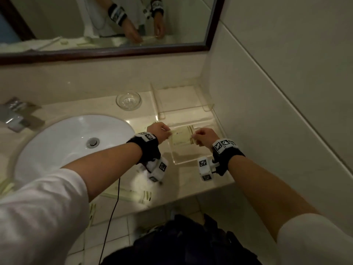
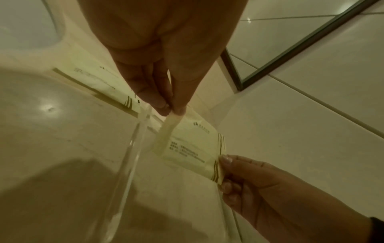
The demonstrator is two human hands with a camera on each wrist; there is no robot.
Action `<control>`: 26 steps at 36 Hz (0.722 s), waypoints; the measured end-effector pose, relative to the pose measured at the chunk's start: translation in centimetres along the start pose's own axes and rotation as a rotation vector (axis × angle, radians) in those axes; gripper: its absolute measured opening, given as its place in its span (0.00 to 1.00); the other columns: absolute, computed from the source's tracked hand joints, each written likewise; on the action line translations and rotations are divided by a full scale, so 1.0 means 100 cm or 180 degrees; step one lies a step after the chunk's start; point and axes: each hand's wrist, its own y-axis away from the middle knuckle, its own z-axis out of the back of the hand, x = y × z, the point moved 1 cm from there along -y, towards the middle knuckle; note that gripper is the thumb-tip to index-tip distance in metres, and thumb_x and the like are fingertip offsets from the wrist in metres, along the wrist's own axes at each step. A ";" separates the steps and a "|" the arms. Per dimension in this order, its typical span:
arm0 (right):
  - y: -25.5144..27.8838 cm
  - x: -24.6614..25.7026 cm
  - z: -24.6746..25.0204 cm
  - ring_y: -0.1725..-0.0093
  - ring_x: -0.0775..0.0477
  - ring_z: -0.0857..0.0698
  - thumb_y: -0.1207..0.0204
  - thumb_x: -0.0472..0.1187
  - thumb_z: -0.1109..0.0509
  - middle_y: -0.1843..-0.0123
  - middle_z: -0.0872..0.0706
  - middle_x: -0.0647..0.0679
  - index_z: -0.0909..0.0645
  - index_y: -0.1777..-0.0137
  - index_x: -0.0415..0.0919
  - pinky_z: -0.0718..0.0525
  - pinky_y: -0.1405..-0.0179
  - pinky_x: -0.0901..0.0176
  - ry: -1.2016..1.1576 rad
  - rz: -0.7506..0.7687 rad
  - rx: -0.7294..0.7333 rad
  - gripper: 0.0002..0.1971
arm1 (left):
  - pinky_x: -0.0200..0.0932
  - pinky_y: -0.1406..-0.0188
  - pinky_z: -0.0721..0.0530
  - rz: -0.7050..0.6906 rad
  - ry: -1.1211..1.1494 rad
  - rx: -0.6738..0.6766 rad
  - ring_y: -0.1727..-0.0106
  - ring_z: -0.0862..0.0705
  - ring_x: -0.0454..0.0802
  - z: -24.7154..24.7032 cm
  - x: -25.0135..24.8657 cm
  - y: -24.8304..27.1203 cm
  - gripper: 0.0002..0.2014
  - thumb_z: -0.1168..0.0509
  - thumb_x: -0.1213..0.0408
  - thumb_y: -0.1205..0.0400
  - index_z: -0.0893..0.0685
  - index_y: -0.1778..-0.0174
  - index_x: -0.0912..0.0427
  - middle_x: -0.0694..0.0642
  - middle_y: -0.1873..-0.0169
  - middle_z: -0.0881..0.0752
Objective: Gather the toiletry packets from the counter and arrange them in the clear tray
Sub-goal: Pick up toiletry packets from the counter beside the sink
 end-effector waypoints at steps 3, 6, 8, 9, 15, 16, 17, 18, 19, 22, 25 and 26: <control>-0.016 0.001 0.003 0.70 0.47 0.20 0.22 0.36 0.31 0.72 0.19 0.44 0.19 0.67 0.40 0.21 0.69 0.60 0.0074 -0.0122 0.0215 0.11 | 0.44 0.44 0.14 0.0174 -0.0043 -0.0006 0.54 0.12 0.52 0.000 -0.004 -0.011 0.05 0.29 0.62 0.23 0.12 0.54 0.57 0.58 0.55 0.09; -0.035 -0.003 0.007 0.67 0.43 0.18 0.22 0.37 0.31 0.71 0.18 0.43 0.19 0.70 0.39 0.17 0.63 0.54 0.0244 -0.0289 0.0375 0.13 | 0.40 0.45 0.17 0.0322 -0.0113 0.0038 0.48 0.13 0.53 -0.004 -0.008 -0.021 0.08 0.28 0.60 0.24 0.11 0.52 0.57 0.56 0.51 0.10; -0.044 -0.005 0.009 0.64 0.42 0.18 0.23 0.38 0.30 0.71 0.17 0.43 0.20 0.72 0.40 0.18 0.57 0.50 0.0360 -0.0364 0.0417 0.14 | 0.39 0.47 0.20 0.0403 -0.0157 0.0053 0.46 0.15 0.52 -0.007 -0.010 -0.027 0.08 0.27 0.59 0.24 0.11 0.53 0.57 0.55 0.50 0.11; -0.048 -0.005 0.010 0.64 0.43 0.19 0.23 0.40 0.30 0.70 0.18 0.44 0.21 0.73 0.41 0.19 0.56 0.50 0.0440 -0.0372 0.0413 0.15 | 0.38 0.49 0.20 0.0437 -0.0167 0.0068 0.47 0.15 0.52 -0.009 -0.010 -0.031 0.08 0.27 0.59 0.24 0.11 0.54 0.57 0.54 0.52 0.11; -0.062 -0.009 0.013 0.63 0.44 0.19 0.24 0.46 0.31 0.66 0.17 0.43 0.23 0.73 0.44 0.20 0.55 0.54 0.0919 -0.0447 0.0540 0.16 | 0.38 0.56 0.23 0.0474 -0.0445 0.0071 0.56 0.20 0.48 -0.018 -0.013 -0.043 0.14 0.28 0.62 0.24 0.23 0.73 0.52 0.53 0.61 0.17; -0.065 -0.009 0.013 0.63 0.43 0.19 0.24 0.47 0.31 0.66 0.17 0.43 0.23 0.72 0.44 0.20 0.54 0.53 0.0970 -0.0453 0.0558 0.16 | 0.38 0.56 0.24 0.0464 -0.0544 0.0062 0.56 0.20 0.48 -0.019 -0.014 -0.044 0.14 0.28 0.63 0.24 0.24 0.73 0.52 0.54 0.61 0.17; -0.066 -0.008 0.012 0.63 0.43 0.18 0.24 0.48 0.30 0.66 0.17 0.44 0.22 0.72 0.44 0.19 0.54 0.53 0.0999 -0.0463 0.0571 0.16 | 0.38 0.56 0.24 0.0437 -0.0647 0.0059 0.56 0.21 0.49 -0.019 -0.015 -0.045 0.14 0.29 0.63 0.23 0.25 0.73 0.52 0.54 0.60 0.17; -0.068 -0.008 0.012 0.62 0.42 0.18 0.24 0.48 0.30 0.66 0.16 0.44 0.21 0.71 0.43 0.18 0.53 0.52 0.1006 -0.0473 0.0585 0.15 | 0.39 0.57 0.24 0.0420 -0.0737 0.0060 0.56 0.21 0.49 -0.020 -0.015 -0.046 0.14 0.30 0.64 0.23 0.25 0.73 0.52 0.55 0.60 0.17; -0.069 -0.007 0.012 0.62 0.42 0.17 0.24 0.48 0.30 0.65 0.16 0.43 0.21 0.70 0.43 0.17 0.53 0.52 0.1033 -0.0484 0.0608 0.14 | 0.39 0.57 0.25 0.0388 -0.0814 0.0067 0.56 0.21 0.49 -0.020 -0.016 -0.048 0.14 0.30 0.65 0.23 0.25 0.73 0.53 0.56 0.59 0.17; -0.068 -0.001 0.011 0.59 0.40 0.15 0.25 0.48 0.30 0.62 0.15 0.41 0.21 0.67 0.42 0.16 0.53 0.52 0.1138 -0.0539 0.0669 0.13 | 0.42 0.53 0.23 0.0316 -0.1093 0.0109 0.51 0.17 0.55 -0.021 -0.018 -0.048 0.07 0.31 0.66 0.23 0.19 0.67 0.58 0.61 0.55 0.14; -0.068 0.004 0.013 0.58 0.40 0.14 0.27 0.51 0.28 0.60 0.14 0.41 0.18 0.62 0.39 0.15 0.54 0.54 0.1270 -0.0695 0.0761 0.14 | 0.45 0.47 0.21 0.0268 -0.1261 0.0087 0.44 0.16 0.61 -0.021 -0.018 -0.049 0.08 0.32 0.66 0.21 0.13 0.52 0.67 0.65 0.48 0.13; -0.073 0.002 0.012 0.57 0.39 0.13 0.30 0.53 0.27 0.59 0.12 0.41 0.17 0.58 0.37 0.13 0.52 0.52 0.1339 -0.0781 0.0782 0.17 | 0.45 0.45 0.22 0.0277 -0.1293 0.0105 0.43 0.16 0.61 -0.021 -0.018 -0.049 0.10 0.33 0.66 0.21 0.13 0.50 0.69 0.66 0.47 0.13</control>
